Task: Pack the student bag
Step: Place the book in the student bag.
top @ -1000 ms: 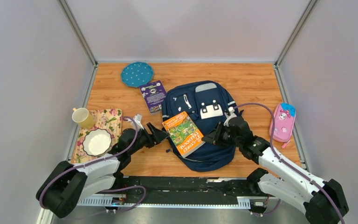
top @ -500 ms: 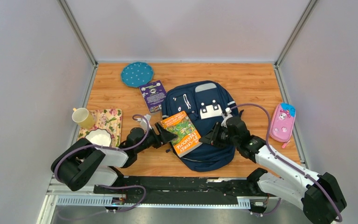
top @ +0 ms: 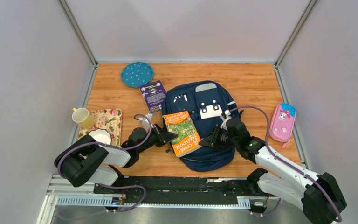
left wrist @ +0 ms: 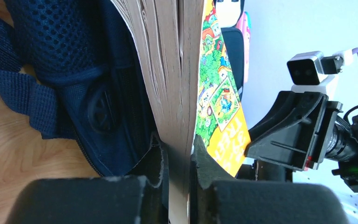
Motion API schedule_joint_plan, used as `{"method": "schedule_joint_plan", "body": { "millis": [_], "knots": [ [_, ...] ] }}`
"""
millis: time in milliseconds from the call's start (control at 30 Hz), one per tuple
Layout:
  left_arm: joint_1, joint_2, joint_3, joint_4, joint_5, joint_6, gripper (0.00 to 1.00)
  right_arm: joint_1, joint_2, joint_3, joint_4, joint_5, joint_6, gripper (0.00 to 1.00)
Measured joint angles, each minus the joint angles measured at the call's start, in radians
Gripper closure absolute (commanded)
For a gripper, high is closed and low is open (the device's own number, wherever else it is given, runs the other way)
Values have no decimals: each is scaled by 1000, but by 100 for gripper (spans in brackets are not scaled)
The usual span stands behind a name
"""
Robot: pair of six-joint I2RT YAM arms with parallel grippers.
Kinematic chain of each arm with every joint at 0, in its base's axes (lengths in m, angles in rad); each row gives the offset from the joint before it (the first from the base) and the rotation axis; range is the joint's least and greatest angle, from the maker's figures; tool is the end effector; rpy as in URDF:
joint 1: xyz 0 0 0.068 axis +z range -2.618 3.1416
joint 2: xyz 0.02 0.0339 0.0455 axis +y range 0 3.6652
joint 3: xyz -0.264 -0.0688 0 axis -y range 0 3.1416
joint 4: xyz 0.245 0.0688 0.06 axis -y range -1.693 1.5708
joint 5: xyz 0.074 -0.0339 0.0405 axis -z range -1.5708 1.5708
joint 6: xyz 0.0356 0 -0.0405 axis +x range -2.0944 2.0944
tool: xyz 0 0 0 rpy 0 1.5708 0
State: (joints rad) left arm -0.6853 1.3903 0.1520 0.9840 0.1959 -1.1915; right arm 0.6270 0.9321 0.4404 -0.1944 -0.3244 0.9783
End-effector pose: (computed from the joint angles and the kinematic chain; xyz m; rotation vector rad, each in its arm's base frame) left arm 0.1618 -0.1413 0.1338 -0.3700 2.0656 -1.4267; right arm 0.1474 0.1208 0.1944 0.2469 2.5040 1.1398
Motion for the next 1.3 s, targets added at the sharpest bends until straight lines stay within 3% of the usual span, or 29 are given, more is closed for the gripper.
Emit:
{"method": "schedule_joint_plan", "body": {
  "millis": [33,133,233,333,500,600,1167,1233,1267,1300],
  "knots": [
    [-1,-6,-2,-2,-2,-5,100,0,-2,1,-5,2,-4,60],
    [-8,-43,-7,-16,-9,-11,100,0,-6,24,-56,18,-14,31],
    [-9,-110,-7,-48,-23,-7,100,-2,-51,60,-159,84,-34,18],
    [-9,-217,-6,-100,-63,5,100,-2,-169,94,-246,155,-46,13],
    [-9,-364,34,-188,-140,27,100,-2,-417,70,-247,168,11,12],
    [-10,-407,47,-183,-180,18,100,1,-460,22,-149,128,78,11],
    [-121,-346,49,1,-305,-65,100,162,-59,78,220,182,136,11],
    [-128,-332,49,33,-310,-79,100,162,-26,82,262,196,136,18],
    [-130,-324,49,53,-311,-87,100,162,-14,83,282,201,135,26],
    [-131,-317,49,74,-311,-94,100,162,1,84,305,207,134,40]
  ]
}}
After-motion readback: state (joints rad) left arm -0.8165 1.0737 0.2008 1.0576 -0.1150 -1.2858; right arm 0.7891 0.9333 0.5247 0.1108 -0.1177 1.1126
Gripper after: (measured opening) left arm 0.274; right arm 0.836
